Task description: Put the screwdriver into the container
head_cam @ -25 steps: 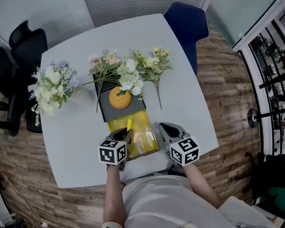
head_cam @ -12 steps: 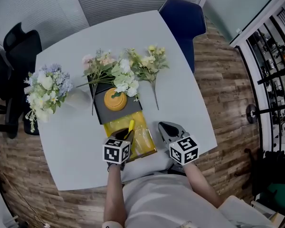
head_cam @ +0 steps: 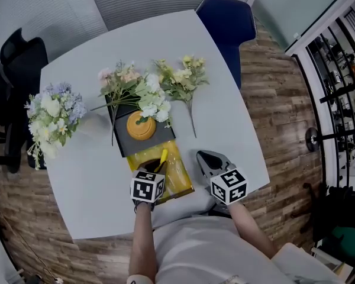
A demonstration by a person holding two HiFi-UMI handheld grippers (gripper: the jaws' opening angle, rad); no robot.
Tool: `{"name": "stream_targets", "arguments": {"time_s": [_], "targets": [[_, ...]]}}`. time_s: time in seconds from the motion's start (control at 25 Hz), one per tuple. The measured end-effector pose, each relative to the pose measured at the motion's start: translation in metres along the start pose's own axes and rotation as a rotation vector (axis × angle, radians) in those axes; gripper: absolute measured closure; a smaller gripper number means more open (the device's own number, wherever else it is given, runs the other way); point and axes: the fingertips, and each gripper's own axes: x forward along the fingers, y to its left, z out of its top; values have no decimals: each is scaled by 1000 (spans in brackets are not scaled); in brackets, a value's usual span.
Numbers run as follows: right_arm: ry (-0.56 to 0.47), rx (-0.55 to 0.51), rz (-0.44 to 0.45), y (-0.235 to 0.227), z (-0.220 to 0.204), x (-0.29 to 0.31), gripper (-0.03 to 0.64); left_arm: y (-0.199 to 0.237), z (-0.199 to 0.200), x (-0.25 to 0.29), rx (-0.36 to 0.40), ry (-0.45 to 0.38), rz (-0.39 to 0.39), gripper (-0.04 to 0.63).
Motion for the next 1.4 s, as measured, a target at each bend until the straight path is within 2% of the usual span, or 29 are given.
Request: {"name": "stream_targets", "arguments": {"time_s": [0.48, 0.88, 1.24, 1.4], "targets": [[11, 2, 2, -5, -1, 4, 601, -2, -8, 13, 84, 76, 31, 526], [1, 7, -7, -10, -1, -1, 601, -1, -8, 19, 151, 101, 62, 525], [-14, 0, -10, -8, 3, -7, 601, -4, -8, 17, 147, 99, 62, 508], [-25, -10, -9, -5, 7, -12, 601, -6, -4, 12, 144, 73, 72, 505]]}}
